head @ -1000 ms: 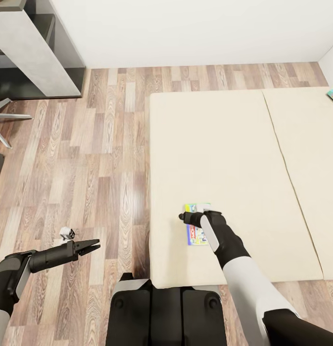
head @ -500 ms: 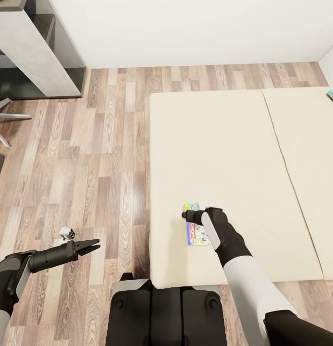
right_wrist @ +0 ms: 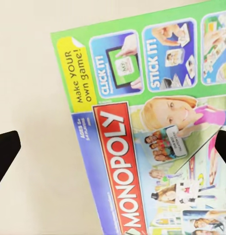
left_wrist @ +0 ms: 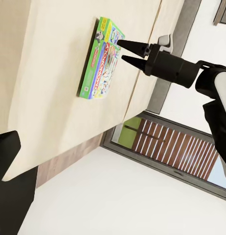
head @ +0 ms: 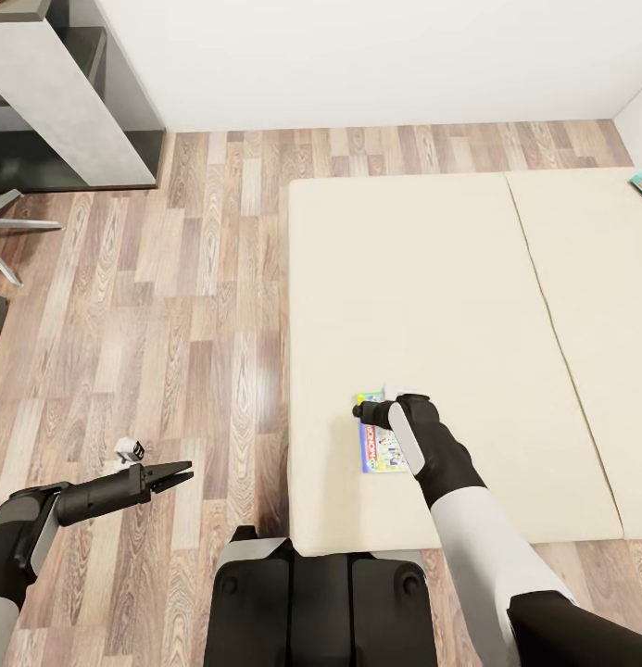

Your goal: Put all the toys in the child's room - the three board games (two on the bed and one on the table), the two jigsaw puzzles on the table, and the tennis ball on the table - inside the toy box on the table in the child's room.

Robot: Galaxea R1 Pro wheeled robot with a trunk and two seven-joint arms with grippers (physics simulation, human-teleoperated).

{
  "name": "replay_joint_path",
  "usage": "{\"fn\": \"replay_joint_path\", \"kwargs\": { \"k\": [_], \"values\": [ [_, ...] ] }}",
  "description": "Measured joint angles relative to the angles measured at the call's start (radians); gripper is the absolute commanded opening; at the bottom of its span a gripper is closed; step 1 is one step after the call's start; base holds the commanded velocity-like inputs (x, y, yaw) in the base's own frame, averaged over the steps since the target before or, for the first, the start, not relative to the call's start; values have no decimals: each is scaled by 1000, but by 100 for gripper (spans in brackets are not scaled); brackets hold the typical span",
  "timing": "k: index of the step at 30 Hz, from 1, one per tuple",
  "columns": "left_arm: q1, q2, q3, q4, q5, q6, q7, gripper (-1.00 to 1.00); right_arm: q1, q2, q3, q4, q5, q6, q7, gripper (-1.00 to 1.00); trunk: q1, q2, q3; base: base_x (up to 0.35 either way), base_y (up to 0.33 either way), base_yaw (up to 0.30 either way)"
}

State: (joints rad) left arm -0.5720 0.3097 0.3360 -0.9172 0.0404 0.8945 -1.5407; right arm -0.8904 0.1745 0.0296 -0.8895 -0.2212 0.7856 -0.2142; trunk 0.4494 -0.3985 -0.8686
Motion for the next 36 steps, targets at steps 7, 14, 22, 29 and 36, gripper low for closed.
{"fn": "replay_joint_path", "kwargs": {
  "k": [7,14,22,29,36],
  "values": [
    [0,0,0,0,0,0,0,100,0,0,-1,1,-1,3,0,100,0,0,0,0,0,0],
    [0,0,0,0,0,0,0,100,-1,0,-2,1,-3,3,-2,100,0,0,0,0,0,0],
    [0,0,0,0,0,0,0,100,-1,0,-8,1,-2,5,-1,100,0,0,0,0,0,0],
    [0,0,0,0,0,0,0,100,-7,0,-10,0,-1,31,-5,100,0,0,0,0,0,0],
    [0,0,0,0,0,0,0,100,-13,0,-11,-1,-1,46,-16,100,0,0,0,0,0,0]
  ]
}}
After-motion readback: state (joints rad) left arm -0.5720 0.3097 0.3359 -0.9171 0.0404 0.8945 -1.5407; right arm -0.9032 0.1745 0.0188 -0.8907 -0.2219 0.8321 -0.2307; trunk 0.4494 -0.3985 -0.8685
